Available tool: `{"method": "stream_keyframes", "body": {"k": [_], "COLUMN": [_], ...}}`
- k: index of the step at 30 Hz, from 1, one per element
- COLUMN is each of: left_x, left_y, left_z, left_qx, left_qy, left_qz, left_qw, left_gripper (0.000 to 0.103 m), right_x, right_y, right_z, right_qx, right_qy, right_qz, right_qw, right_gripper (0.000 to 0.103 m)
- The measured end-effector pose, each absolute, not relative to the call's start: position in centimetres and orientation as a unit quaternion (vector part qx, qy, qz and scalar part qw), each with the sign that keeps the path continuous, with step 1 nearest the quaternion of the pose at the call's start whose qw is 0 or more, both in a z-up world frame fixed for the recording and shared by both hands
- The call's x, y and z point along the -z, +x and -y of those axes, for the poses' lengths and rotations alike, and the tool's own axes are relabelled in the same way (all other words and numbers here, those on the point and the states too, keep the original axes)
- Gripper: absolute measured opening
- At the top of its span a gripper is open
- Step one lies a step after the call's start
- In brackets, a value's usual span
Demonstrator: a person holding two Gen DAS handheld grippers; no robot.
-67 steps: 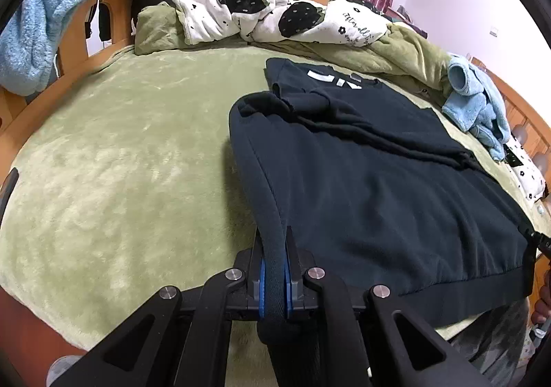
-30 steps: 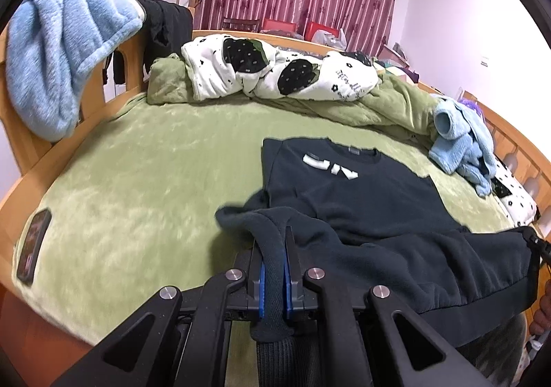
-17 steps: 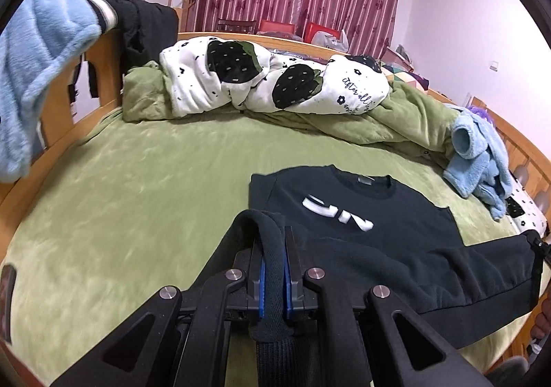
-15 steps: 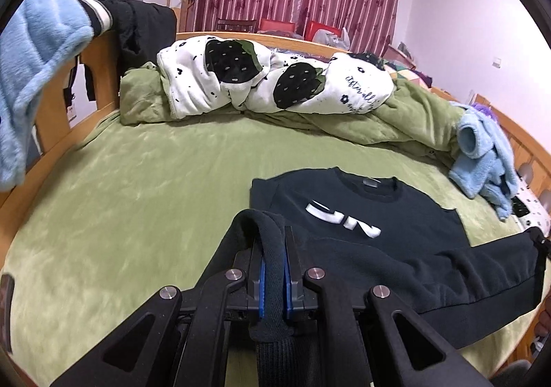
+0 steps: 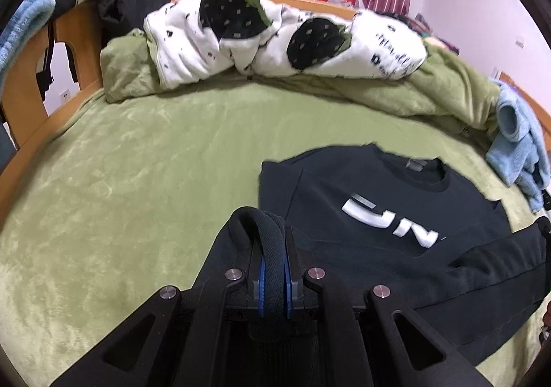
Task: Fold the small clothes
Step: 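Lift the hem with both tools and fold it toward the collar, then lay the folded hem down and open both tools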
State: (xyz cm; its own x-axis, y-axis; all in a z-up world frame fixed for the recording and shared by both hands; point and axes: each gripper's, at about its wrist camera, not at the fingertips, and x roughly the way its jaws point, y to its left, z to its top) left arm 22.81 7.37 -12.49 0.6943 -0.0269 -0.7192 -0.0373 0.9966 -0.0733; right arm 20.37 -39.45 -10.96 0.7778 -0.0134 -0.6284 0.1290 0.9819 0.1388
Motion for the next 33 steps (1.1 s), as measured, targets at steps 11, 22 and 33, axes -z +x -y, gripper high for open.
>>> {"method": "stream_keyframes", "body": {"k": [11, 22, 33], "left_x": [14.8, 15.4, 13.9], "left_y": [23.3, 23.4, 22.2], "left_z": [-7.3, -7.8, -7.7], "left_qx": [-0.008, -0.006, -0.01], "left_qy": [-0.025, -0.053, -0.051], "left_qz": [-0.412, -0.421, -0.405], "left_qw": [0.911, 0.905, 0.913], "left_gripper": [0.012, 0.022, 0.063], "right_x": [16.8, 17.1, 13.5], "right_y": [22.6, 22.5, 20.0], "right_z": [39.7, 38.9, 37.5], "right_qx": [0.075, 0.085, 0.084], "right_qy": [0.092, 0.068, 0.047], "right_qz": [-0.405, -0.413, -0.378], "right_qw": [0.907, 0.904, 0.921], "right_gripper": [0.012, 0.021, 0.044]}}
